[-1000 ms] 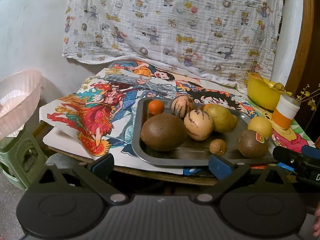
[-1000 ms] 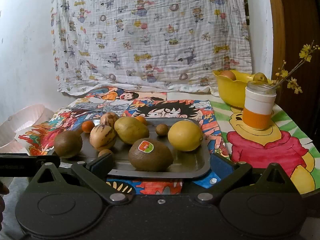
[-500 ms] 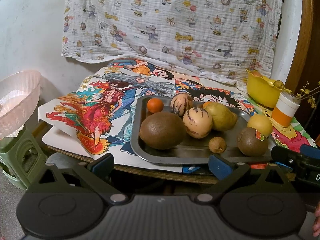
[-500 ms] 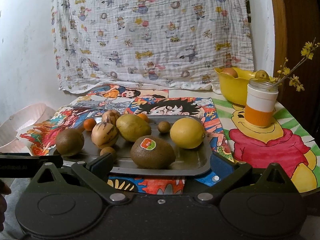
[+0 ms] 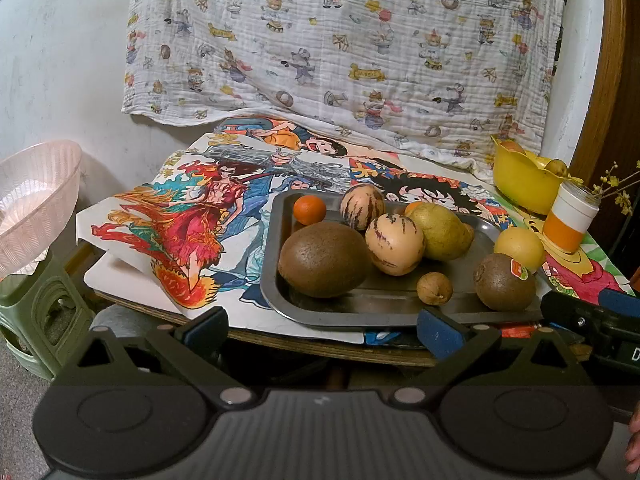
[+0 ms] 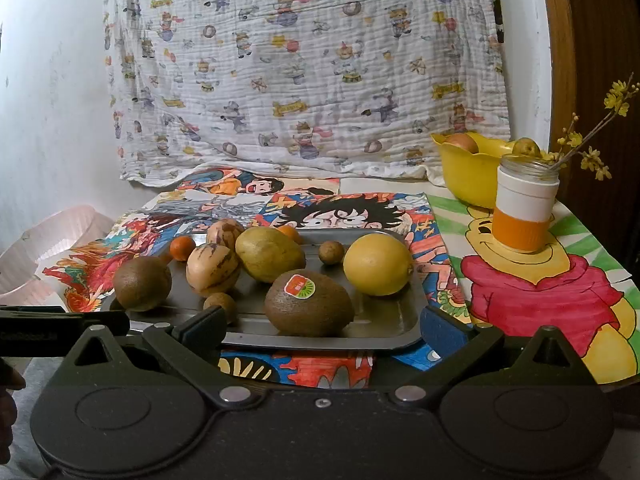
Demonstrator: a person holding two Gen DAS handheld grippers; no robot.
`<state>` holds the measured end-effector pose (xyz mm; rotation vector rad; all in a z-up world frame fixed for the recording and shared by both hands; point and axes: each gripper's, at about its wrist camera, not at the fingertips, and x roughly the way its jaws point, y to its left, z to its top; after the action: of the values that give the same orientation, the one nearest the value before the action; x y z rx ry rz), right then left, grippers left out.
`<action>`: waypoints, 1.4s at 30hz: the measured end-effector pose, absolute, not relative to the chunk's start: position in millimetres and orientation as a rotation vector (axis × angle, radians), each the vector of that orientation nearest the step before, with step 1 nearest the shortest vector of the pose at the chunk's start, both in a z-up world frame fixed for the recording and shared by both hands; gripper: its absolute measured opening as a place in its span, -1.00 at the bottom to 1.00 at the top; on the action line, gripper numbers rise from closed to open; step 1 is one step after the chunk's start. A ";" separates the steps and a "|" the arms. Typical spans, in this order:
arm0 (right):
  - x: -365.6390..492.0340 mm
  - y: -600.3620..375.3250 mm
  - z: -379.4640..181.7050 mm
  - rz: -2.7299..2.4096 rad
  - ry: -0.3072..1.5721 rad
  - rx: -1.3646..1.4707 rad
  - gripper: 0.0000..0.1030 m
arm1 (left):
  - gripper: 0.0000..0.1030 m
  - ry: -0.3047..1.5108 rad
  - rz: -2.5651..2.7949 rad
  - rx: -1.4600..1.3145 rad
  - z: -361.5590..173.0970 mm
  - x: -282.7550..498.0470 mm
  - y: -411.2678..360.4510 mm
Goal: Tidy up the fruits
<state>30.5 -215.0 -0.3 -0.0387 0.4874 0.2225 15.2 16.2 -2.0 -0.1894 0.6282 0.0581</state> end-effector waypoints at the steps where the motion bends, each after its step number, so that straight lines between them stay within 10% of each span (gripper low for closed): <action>1: 30.3 -214.7 -0.5 0.222 0.487 -0.038 0.99 | 0.99 0.628 0.058 -0.189 -1.9 15.1 16.1; 42: 26.7 -208.9 -2.0 0.217 0.489 -0.029 0.99 | 0.99 0.632 0.057 -0.187 -4.1 16.0 15.8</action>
<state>26.7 -208.9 -2.0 -0.0287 0.4895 0.2166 16.0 15.8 -4.1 -0.1865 0.6321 0.0567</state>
